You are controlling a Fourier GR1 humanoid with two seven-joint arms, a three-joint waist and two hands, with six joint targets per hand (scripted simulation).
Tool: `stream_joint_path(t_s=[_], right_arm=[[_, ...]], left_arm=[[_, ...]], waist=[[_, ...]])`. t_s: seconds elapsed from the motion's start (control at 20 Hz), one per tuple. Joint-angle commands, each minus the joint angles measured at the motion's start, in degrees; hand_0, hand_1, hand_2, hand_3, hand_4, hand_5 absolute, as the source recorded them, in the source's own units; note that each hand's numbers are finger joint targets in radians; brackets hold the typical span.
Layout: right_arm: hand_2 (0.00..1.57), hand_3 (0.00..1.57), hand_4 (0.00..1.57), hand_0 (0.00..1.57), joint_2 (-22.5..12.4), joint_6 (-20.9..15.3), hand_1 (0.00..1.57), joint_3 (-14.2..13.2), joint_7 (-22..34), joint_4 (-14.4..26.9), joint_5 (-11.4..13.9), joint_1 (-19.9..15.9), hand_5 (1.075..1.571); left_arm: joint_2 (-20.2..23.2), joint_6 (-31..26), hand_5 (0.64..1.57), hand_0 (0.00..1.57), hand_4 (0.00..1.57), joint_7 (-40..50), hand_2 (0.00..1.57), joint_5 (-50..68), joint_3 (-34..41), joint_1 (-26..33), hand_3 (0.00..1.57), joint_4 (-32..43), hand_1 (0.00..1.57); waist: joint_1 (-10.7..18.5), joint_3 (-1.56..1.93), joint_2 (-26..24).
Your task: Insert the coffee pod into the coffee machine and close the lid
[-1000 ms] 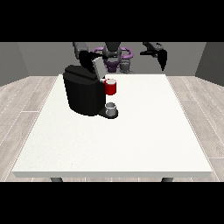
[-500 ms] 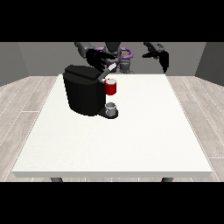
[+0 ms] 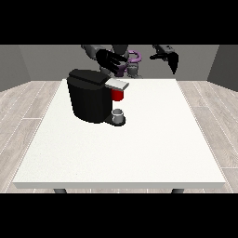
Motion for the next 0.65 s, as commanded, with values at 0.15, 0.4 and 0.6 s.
stream_joint_path(t_s=[0.15,0.4,0.6], right_arm=[[0.00,0.00,0.13,0.00,3.3,0.7,0.00,1.1,-3.9,-1.2,-0.5,2.9,1.571],[0.00,0.00,0.27,0.00,5.2,0.1,0.00,10.2,-7.5,-8.3,-10.0,14.8,1.571],[0.00,0.00,0.16,0.00,5.3,-2.0,0.00,12.7,-7.6,-12.4,-12.4,22.4,1.571]], left_arm=[[-4.3,1.1,1.571,0.00,0.21,-4.6,0.00,-1.6,-3.8,5.6,0.00,-2.0,0.00],[-3.3,1.6,1.571,0.00,0.19,-6.8,0.00,-1.3,-1.6,6.5,0.00,3.0,0.00],[-2.6,3.8,1.571,0.00,0.19,-7.7,0.00,-1.9,0.3,7.4,0.00,5.5,0.00]], waist=[[0.2,0.01,-3.3],[-3.9,0.00,-7.7],[-8.8,-0.01,-8.9]])
